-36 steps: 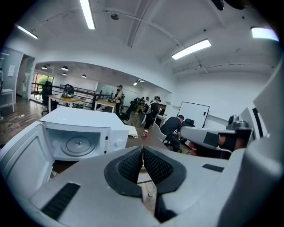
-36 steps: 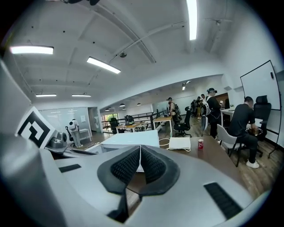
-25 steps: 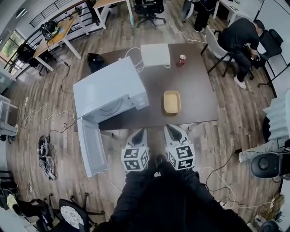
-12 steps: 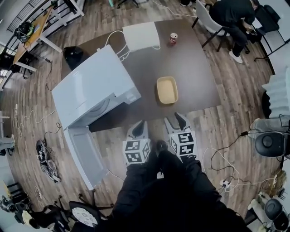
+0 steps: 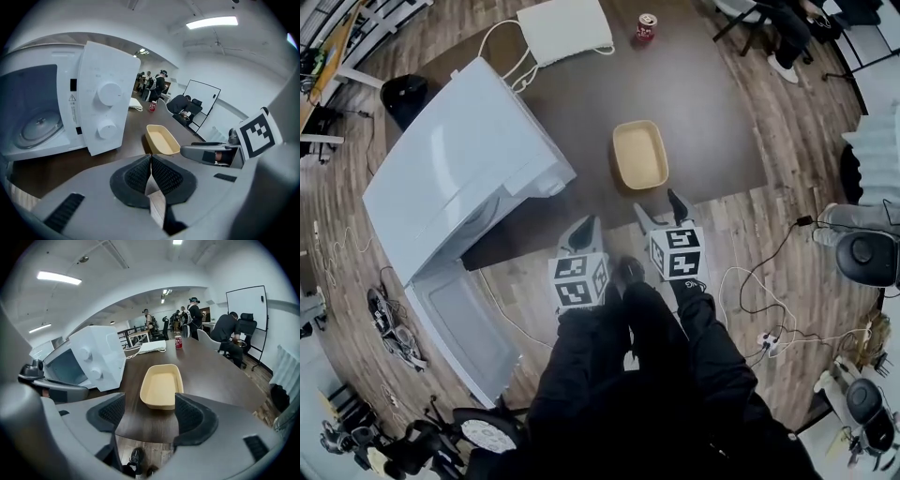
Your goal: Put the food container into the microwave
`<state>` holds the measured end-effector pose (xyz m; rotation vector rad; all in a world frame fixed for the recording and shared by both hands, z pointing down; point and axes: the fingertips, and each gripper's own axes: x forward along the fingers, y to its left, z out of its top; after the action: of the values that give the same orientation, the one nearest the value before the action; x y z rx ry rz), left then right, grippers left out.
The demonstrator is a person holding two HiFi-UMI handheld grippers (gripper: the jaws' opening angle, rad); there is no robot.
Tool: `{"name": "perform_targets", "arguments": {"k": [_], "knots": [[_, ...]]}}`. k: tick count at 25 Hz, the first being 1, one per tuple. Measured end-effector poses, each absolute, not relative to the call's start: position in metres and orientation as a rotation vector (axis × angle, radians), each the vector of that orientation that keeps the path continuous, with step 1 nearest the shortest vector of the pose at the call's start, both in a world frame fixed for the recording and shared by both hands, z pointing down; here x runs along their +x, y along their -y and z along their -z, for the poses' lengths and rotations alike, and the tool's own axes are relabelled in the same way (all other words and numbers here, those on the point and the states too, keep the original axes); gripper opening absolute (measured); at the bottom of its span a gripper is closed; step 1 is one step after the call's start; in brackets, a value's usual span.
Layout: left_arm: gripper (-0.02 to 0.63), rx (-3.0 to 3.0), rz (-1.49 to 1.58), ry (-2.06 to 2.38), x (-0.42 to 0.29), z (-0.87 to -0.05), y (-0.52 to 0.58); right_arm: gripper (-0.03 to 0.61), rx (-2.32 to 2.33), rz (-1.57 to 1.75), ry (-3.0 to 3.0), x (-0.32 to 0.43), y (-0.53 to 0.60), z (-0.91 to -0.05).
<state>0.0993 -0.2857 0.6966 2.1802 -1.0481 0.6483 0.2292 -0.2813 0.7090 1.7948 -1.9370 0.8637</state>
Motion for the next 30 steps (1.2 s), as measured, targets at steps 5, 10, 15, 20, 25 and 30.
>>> {"name": "perform_targets", "arguments": {"k": [5,10,15,20,25,30], "knots": [[0.035,2.148,-0.672,1.022,0.111,-0.721,0.299,0.371,1.808,-0.9,1.902,0.239,0.294,-0.737],[0.035,2.127,-0.676,1.02,0.111,-0.737,0.307,0.451,1.827,-0.911,1.86,0.249,0.309,-0.758],[0.035,2.113,-0.69,1.011,0.117,-0.747,0.313,0.496,1.825,-0.939,1.833,0.259,0.325,-0.772],[0.035,2.096,-0.702,1.011,0.119,-0.756,0.318,0.565,1.787,-0.976,1.814,0.257,0.336,-0.787],[0.034,2.083,-0.707,1.019,0.117,-0.759,0.323,0.571,1.782,-0.966,1.774,0.258,0.345,-0.793],[0.034,2.07,-0.708,1.034,0.112,-0.761,0.327,0.571,1.759,-0.957,1.75,0.254,0.351,-0.799]]}}
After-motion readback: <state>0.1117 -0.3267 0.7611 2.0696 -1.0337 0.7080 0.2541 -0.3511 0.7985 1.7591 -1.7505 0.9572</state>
